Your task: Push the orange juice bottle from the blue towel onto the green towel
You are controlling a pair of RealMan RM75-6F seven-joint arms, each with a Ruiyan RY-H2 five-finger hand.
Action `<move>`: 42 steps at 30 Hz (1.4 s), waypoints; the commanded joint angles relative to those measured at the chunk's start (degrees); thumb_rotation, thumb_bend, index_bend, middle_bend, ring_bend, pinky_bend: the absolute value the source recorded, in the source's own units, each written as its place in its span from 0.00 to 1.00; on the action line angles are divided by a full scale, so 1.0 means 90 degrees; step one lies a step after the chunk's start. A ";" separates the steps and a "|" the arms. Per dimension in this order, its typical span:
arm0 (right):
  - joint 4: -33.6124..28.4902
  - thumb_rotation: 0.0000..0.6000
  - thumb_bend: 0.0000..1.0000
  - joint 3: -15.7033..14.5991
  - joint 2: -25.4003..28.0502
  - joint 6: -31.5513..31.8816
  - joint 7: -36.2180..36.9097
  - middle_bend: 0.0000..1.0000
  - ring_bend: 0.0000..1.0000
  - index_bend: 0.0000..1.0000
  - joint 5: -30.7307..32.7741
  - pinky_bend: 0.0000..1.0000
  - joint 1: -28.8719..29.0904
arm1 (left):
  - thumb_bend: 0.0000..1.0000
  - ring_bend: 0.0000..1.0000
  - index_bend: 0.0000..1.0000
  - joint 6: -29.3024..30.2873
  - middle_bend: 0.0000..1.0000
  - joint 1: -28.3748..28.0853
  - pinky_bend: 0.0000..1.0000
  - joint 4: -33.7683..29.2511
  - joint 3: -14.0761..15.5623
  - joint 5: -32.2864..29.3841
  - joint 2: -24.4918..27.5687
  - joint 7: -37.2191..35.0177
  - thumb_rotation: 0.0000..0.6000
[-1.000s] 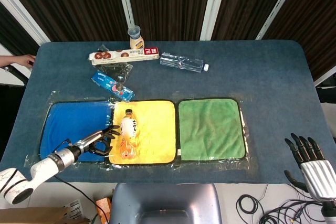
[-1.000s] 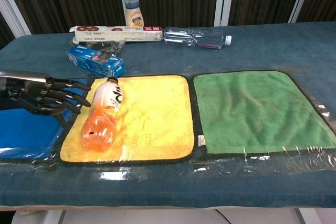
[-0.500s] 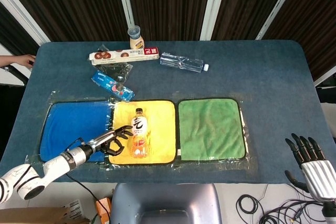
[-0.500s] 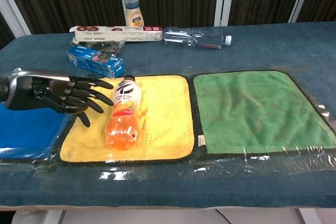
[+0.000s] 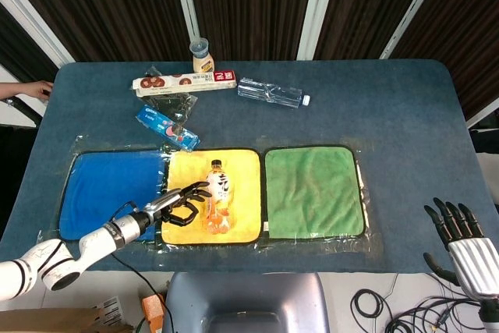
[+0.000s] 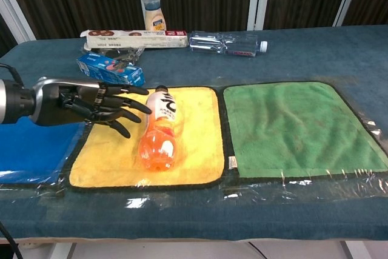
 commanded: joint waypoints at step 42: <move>0.0089 1.00 0.23 -0.0006 0.0122 0.0185 0.0398 0.00 0.00 0.00 -0.0057 0.00 -0.0051 | 0.57 0.03 0.00 0.0889 0.01 -0.0813 0.25 0.1231 0.0578 0.0467 -0.1016 -0.2566 1.00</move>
